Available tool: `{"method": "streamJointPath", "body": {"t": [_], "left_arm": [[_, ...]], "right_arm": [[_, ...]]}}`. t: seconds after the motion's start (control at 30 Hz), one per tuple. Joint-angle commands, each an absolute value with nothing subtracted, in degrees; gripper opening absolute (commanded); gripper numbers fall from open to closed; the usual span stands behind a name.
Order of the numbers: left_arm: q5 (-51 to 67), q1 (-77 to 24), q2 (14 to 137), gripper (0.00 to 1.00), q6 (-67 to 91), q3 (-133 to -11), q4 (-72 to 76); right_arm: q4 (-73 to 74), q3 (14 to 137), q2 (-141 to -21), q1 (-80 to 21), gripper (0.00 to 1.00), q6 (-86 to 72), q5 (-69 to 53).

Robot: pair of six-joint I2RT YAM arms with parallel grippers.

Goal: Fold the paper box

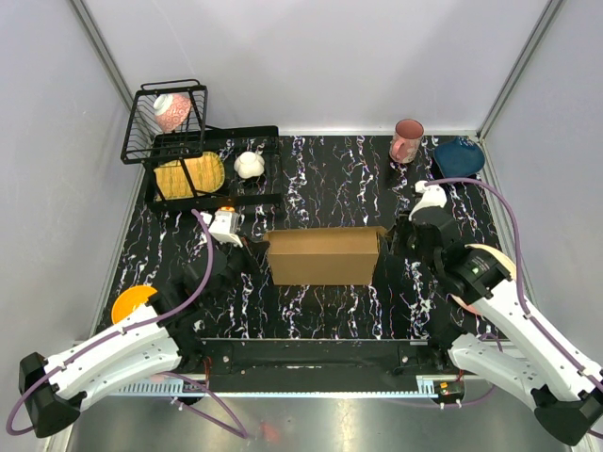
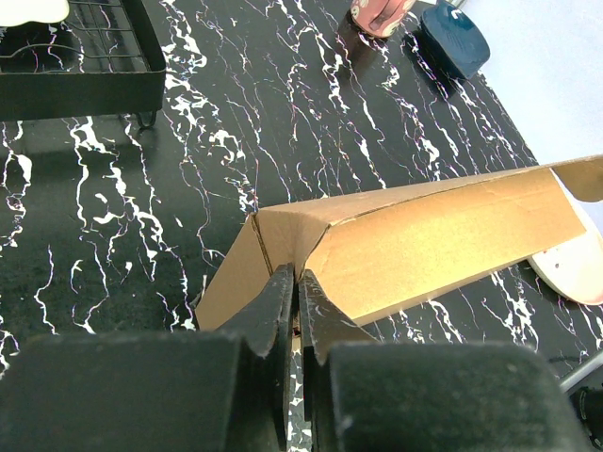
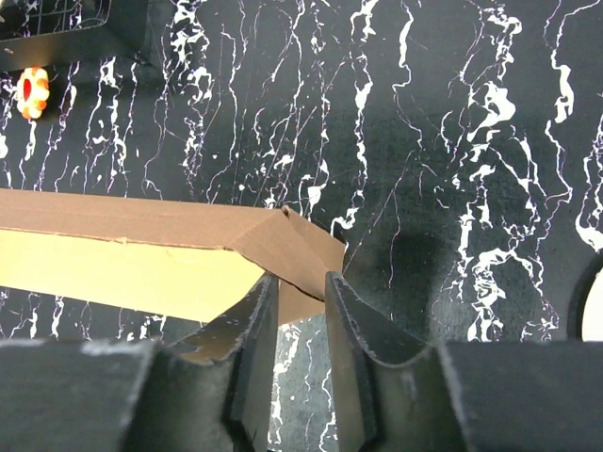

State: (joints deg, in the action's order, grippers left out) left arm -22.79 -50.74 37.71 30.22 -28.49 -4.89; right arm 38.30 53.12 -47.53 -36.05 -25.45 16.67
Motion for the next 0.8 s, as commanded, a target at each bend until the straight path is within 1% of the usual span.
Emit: {"method": "streamJointPath", "body": {"t": [0.0,0.1,0.27,0.3,0.37,0.4,0.6,0.77], "left_arm": [[-24.87,-50.54,38.85,0.04,28.83,-28.92,-11.43],[-24.79,-50.54,38.76,0.04,28.83,-28.83,-11.51],[-24.96,-50.54,38.67,0.04,28.92,-28.65,-11.51],[-24.96,-50.54,38.58,0.04,28.92,-28.74,-11.51],[-24.96,-50.54,38.67,0.04,28.83,-28.74,-11.51],[-25.05,-50.54,38.58,0.05,28.74,-28.74,-11.43],[-25.31,-50.54,38.32,0.05,28.3,-28.74,-11.78],[-25.58,-50.54,38.41,0.04,27.95,-28.92,-11.95]], "right_arm": [[36.65,54.23,-48.34,-35.86,0.29,-24.34,15.47],[36.21,54.66,-48.51,-35.86,0.22,-24.52,14.94],[35.51,55.37,-49.3,-35.86,0.15,-25.48,13.45],[35.51,55.28,-49.39,-35.95,0.12,-25.84,13.27],[34.89,55.28,-49.4,-35.86,0.09,-26.97,12.31],[34.63,55.46,-49.48,-35.86,0.06,-27.42,12.04],[34.36,56.77,-48.96,-35.86,0.0,-30.85,10.28],[35.59,58.71,-49.48,-35.77,0.0,-33.66,9.32]]}}
